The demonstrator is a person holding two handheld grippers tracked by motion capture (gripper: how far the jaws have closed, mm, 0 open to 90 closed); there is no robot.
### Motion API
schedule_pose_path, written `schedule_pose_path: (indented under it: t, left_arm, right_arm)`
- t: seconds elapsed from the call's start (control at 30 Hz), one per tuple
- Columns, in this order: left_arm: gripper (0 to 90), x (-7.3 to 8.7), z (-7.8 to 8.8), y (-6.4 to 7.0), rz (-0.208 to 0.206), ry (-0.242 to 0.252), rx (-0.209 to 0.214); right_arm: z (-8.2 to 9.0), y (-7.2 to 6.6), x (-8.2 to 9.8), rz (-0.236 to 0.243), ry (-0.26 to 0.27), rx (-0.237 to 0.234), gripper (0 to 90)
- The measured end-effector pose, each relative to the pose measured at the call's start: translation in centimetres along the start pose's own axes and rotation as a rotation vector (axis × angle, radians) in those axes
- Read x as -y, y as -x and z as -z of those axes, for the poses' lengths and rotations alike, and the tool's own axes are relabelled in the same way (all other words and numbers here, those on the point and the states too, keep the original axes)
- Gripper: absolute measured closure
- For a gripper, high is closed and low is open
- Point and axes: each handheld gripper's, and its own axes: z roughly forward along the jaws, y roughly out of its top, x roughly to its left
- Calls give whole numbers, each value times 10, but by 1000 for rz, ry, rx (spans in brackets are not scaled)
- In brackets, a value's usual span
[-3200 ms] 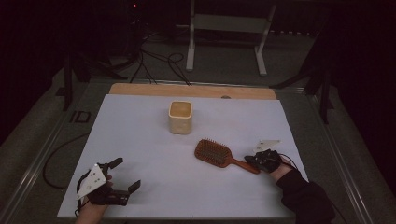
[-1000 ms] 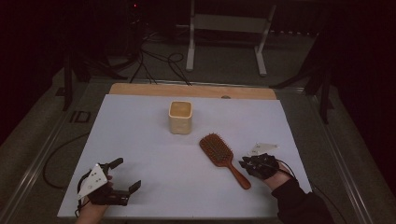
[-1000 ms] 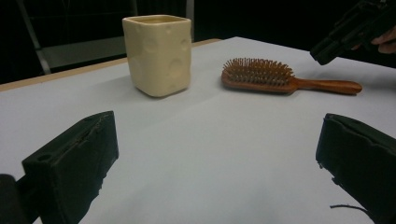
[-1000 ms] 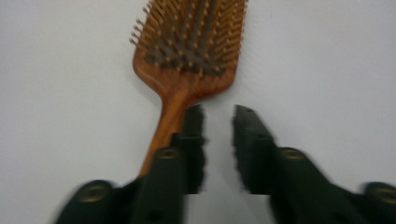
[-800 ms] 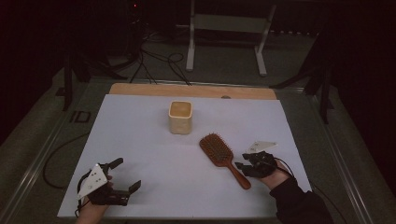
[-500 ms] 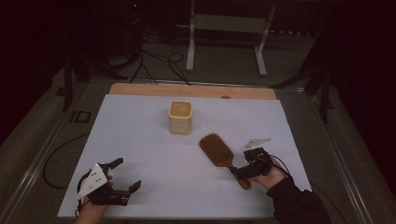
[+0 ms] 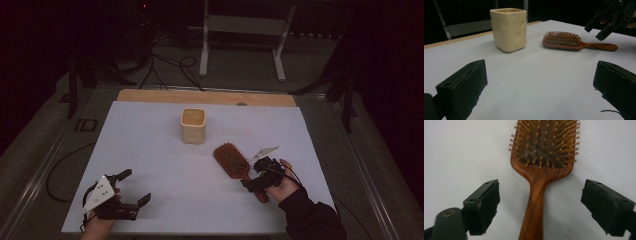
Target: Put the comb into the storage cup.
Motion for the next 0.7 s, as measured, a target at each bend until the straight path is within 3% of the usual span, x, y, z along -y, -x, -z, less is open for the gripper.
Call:
schedule_pose_path:
  t: [0.13,0.33,0.5,0.7]
  left_arm:
    - [0,0,0,0,1,-1,1]
    - [0,0,0,0,3,1,3]
    - [0,0,0,0,3,1,3]
    - [0,0,0,0,4,1,2]
  right_arm:
    - [0,1,-3,-19,-9,-10,177]
    - [-7,-8,-6,22,-46,32,146]
    - [-16,-13,-7,2,-83,57,140]
    - [-22,-13,-9,-8,-144,68,222]
